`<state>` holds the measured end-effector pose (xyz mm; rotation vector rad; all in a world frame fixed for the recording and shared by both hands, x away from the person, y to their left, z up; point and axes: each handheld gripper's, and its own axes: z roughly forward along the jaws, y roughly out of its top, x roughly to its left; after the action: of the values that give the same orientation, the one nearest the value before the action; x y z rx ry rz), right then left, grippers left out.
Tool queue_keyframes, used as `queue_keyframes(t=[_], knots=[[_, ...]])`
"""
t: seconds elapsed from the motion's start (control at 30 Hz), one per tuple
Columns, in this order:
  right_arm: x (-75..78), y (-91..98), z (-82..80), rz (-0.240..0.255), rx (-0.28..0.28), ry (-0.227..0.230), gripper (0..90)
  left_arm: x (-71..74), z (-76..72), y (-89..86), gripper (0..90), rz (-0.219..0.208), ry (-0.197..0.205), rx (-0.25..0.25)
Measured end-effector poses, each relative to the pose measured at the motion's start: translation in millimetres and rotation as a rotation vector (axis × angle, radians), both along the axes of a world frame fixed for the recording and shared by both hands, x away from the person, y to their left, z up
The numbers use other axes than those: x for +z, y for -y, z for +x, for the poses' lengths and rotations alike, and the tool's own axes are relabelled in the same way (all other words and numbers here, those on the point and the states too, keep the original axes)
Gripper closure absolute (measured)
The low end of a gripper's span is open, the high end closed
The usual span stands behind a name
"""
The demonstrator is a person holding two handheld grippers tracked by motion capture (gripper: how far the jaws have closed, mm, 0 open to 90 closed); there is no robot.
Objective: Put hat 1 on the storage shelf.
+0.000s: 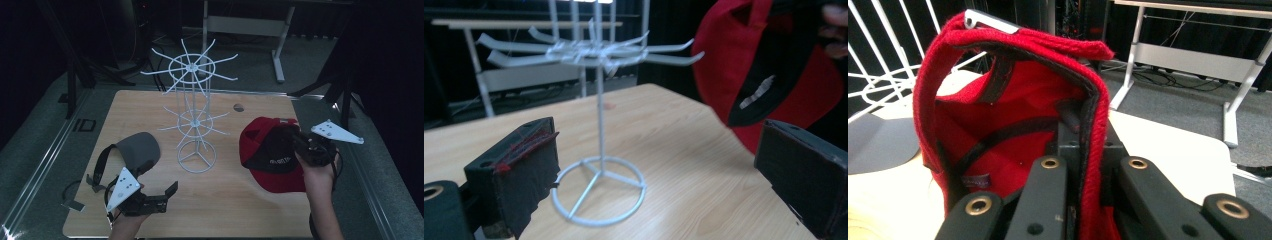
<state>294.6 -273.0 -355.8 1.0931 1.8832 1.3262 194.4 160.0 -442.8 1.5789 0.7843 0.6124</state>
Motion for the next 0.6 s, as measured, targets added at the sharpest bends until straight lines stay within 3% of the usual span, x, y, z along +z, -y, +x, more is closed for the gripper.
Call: queue_keyframes(t=[0.17, 0.3, 0.6], knots=[[7.5, -1.5, -3.9, 0.006, 0.017, 0.016, 86.4, 17.5, 1.2, 15.0, 4.2, 0.004, 0.016, -0.038], [13.0, -3.9, -7.3, 0.008, 0.029, 0.025, 86.4, 32.5, 4.6, 32.3, 4.2, 0.036, 0.04, -0.078], [20.4, -7.9, -13.7, 0.014, 0.057, 0.037, 86.3, 46.5, 17.5, 65.2, 4.2, 0.055, 0.042, -0.126]])
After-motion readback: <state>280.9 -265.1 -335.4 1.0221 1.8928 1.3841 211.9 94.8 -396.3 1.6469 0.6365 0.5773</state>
